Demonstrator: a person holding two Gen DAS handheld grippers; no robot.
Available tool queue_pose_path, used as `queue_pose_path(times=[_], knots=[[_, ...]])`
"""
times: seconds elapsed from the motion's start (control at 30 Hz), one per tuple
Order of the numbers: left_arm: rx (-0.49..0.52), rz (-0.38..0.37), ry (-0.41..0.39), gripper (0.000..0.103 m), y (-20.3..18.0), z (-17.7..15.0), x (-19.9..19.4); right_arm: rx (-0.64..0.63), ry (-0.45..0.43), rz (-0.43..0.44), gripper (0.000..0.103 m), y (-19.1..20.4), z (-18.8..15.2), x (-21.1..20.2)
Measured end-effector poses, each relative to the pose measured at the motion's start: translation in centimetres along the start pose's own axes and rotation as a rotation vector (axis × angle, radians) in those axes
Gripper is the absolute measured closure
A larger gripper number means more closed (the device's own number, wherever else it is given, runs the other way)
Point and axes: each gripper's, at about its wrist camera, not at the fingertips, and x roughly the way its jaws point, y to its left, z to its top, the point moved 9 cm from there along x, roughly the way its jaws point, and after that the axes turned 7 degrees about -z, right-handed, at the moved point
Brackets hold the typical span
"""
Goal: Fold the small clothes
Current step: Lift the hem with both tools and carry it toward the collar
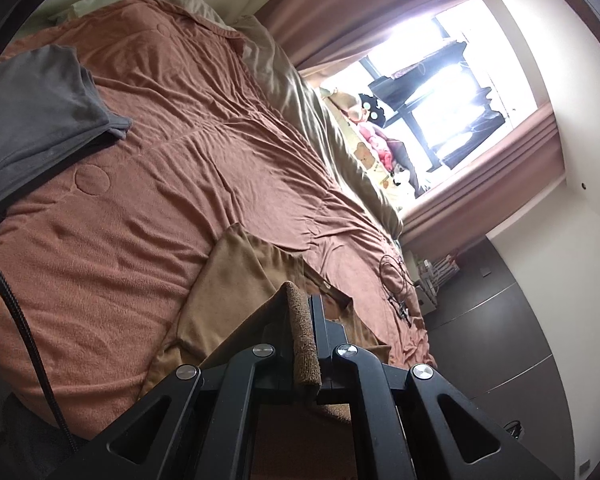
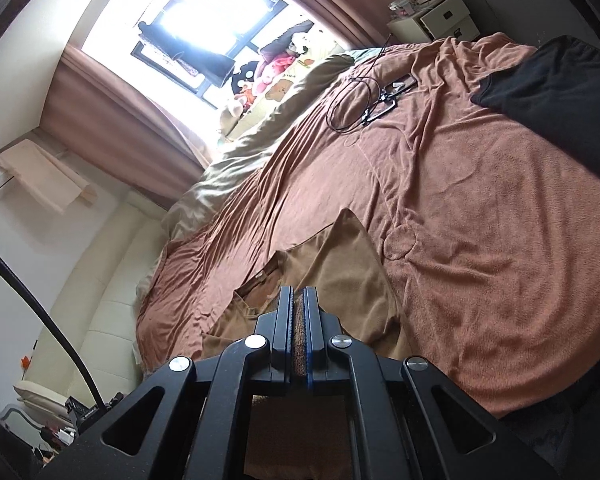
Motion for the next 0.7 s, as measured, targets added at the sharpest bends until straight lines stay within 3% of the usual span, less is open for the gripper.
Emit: queue_pose_path(times=[0.7], knots=[[-0.034, 0.155, 0.11, 0.1, 6.3, 2.9, 11.2, -0.001, 0.105, -0.116, 0.102, 1.3, 4.4, 12.2]])
